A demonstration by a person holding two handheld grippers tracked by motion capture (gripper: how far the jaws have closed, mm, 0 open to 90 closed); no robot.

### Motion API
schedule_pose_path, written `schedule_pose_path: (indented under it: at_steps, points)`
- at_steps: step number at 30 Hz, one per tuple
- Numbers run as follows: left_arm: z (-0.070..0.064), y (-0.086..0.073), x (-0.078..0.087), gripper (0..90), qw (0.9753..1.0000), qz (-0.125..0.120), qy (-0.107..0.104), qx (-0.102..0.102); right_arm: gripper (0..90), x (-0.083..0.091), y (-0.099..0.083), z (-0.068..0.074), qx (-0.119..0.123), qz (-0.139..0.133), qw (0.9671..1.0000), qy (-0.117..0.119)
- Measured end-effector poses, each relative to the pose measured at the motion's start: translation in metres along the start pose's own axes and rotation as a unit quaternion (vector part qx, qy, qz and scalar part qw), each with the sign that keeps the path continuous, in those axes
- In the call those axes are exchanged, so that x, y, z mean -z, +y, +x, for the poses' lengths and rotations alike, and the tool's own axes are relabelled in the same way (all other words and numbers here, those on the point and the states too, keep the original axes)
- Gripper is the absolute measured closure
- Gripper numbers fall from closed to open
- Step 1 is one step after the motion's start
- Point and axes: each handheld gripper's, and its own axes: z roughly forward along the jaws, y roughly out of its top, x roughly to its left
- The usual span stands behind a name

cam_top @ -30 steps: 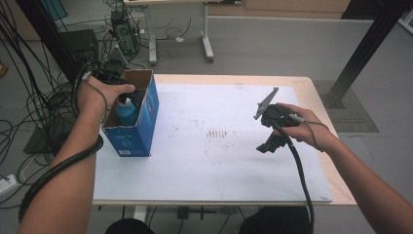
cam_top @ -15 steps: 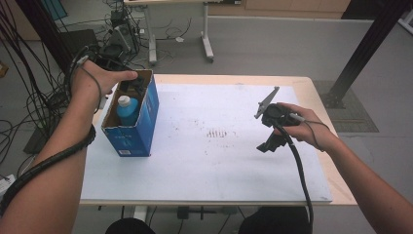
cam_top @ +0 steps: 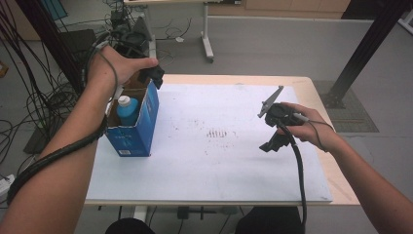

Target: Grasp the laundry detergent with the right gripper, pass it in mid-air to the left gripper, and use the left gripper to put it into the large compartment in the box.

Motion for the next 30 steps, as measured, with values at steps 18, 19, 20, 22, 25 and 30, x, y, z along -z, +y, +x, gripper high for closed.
schedule_pose_path:
  at_steps: [18, 19, 20, 22, 25, 30]
  points:
    - [-0.065, 0.039, -0.038, 7.2, 0.9968, 0.002, -0.029, -0.074, 5.3, -0.001, 0.001, 0.004, -0.005, 0.003, 1.0000, 0.003]
    - [-0.068, 0.041, -0.041, 7.2, 0.9966, 0.003, -0.031, -0.077, 5.2, 0.000, 0.001, 0.004, -0.005, 0.004, 1.0000, 0.002]
    - [-0.072, 0.042, -0.045, 7.2, 0.9964, 0.003, -0.031, -0.078, 5.2, 0.000, 0.000, 0.004, -0.006, 0.003, 1.0000, 0.002]
    - [-0.077, 0.045, -0.050, 7.3, 0.9958, 0.006, -0.037, -0.084, 5.3, 0.001, -0.001, 0.004, -0.007, 0.005, 1.0000, 0.001]
    - [-0.084, 0.048, -0.057, 7.4, 0.9951, 0.008, -0.041, -0.089, 5.2, 0.002, -0.002, 0.004, -0.007, 0.004, 1.0000, 0.001]
    - [-0.094, 0.052, -0.071, 7.8, 0.9944, 0.005, -0.048, -0.094, 5.3, 0.002, -0.004, 0.004, -0.009, 0.006, 0.9999, 0.000]
